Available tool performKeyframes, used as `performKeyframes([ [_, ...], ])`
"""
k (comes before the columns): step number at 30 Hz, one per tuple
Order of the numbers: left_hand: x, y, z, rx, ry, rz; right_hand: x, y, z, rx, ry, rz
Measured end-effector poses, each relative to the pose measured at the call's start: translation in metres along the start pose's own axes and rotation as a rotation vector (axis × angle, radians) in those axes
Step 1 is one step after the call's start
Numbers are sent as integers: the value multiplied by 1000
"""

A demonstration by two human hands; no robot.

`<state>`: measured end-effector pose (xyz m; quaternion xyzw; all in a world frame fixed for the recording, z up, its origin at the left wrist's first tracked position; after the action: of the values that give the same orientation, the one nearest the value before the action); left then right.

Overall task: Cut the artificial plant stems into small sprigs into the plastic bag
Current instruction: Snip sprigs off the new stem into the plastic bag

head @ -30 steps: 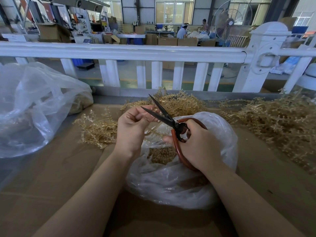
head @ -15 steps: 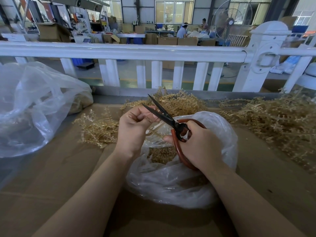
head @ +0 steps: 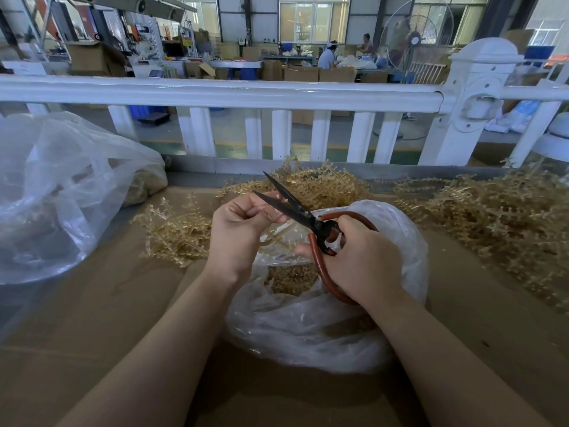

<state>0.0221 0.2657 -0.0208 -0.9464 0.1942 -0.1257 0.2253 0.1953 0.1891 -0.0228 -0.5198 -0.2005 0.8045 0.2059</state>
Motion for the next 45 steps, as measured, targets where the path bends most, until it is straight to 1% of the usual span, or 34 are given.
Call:
performKeyframes([
  [7, 3, 0, 2, -21, -40, 23, 0, -1, -1, 9, 34, -2],
  [13, 10, 1, -3, -12, 24, 87, -1, -1, -1, -1, 29, -3],
  [16, 9, 1, -3, -20, 25, 86, -2, -1, -1, -11, 25, -14],
  [25, 1, 1, -1, -23, -237, -7, 0, -3, -5, 12, 118, 19],
  [30, 1, 2, -5, -24, -298, -7, -3, -3, -4, 11, 124, -4],
  [33, -1, 2, -4, -44, -295, -22, -4, -2, -4, 5, 131, -9],
  [37, -1, 3, -4, -35, -306, 0, -3, -2, -3, 1, 113, -8],
  [41, 2, 3, -7, -7, -258, 38, -1, -1, -3, -1, 82, -4],
  [45, 2, 2, -4, -10, -230, 40, -3, -1, -2, -28, 51, -20],
])
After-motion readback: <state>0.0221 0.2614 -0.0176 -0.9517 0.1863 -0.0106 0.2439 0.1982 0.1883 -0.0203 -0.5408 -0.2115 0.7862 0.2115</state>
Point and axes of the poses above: each hand's wrist, its own y-axis away from the middle knuckle, its own x-axis out of the palm, z = x × y, the point moved 8 cm from there along -y, towards the middle knuckle, and after that the axes turned 9 degrees about z, right-handed, at the moved point
